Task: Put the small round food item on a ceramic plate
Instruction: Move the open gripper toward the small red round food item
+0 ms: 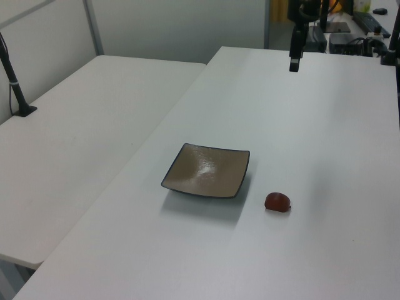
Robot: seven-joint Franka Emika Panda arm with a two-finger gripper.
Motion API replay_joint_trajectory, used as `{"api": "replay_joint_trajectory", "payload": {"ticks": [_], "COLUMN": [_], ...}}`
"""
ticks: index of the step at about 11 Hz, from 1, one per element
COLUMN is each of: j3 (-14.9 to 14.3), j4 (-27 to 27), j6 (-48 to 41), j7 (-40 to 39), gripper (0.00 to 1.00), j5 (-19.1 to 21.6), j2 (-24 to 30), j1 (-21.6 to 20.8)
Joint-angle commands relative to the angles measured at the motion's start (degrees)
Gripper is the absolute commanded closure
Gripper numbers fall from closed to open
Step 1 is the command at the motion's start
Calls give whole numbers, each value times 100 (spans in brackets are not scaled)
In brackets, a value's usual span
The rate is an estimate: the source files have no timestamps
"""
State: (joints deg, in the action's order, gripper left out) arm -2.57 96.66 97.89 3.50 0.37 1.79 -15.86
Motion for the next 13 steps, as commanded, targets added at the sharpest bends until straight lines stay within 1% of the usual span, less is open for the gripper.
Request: {"api": "replay_joint_trajectory", "payload": {"ticks": [1,7,9,10,11,13], "j3": [-42,-42,-33,-24,-24,-24], "j4": [55,55,63,98,116,221], "j6": [150,388,432,676,852,889], "j7": [-148,-121,-121,-122,-69,-69], "gripper": [0,0,0,0,0,0], "j5": [121,130,217,322,332,323], "j2": [-142,-144,-292,-345,-415,-565], "j1": [-118,-110,-127,-162,-258,-408]}}
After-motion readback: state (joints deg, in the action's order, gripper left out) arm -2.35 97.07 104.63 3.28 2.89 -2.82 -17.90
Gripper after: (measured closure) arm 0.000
